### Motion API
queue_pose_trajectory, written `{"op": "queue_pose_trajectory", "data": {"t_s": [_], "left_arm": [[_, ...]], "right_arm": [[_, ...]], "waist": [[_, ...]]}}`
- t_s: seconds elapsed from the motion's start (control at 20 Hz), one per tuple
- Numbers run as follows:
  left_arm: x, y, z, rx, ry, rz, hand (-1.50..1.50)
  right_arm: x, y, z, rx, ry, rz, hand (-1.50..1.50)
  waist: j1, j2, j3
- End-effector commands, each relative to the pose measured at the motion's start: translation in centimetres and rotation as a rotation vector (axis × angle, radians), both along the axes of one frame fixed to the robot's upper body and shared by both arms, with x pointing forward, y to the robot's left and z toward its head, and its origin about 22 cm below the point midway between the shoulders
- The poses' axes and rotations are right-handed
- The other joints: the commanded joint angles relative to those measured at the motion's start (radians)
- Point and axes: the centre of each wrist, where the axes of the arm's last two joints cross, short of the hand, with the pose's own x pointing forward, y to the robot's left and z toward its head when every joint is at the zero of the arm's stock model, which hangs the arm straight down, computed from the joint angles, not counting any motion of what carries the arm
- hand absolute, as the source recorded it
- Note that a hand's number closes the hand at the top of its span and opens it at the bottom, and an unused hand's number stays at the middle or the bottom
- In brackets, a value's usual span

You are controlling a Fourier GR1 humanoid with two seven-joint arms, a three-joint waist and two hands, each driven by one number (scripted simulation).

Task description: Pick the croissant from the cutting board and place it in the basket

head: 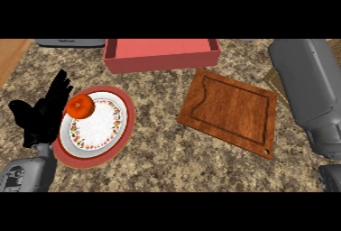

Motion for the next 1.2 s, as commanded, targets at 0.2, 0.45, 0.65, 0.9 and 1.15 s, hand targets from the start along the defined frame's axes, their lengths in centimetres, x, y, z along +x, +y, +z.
{"op": "queue_pose_trajectory", "data": {"t_s": [0.2,0.45,0.65,0.9,1.15], "left_arm": [[1.8,-0.6,0.2,0.001,-0.017,-0.005,0.0],[0.4,0.5,-0.2,0.009,0.003,0.006,0.0],[1.2,0.2,1.2,0.013,0.003,-0.006,0.0],[1.5,-1.2,-0.5,0.006,-0.005,-0.007,0.0],[0.3,-0.8,-0.7,-0.004,0.001,0.003,0.0]], "right_arm": [[1.2,-3.5,-2.4,-0.015,0.134,-0.066,1.5],[0.4,-8.6,-2.8,-0.008,0.171,-0.089,1.5],[0.4,-9.5,-4.5,0.029,0.157,-0.119,1.5],[-0.8,-12.9,-5.9,0.061,0.146,-0.077,1.5],[-1.5,-14.7,-6.5,0.105,0.128,-0.073,1.5]], "waist": [[0.003,0.005,0.0],[-0.003,0.0,0.0],[0.008,0.004,0.001],[0.002,0.005,0.001],[0.004,0.003,0.001]]}}
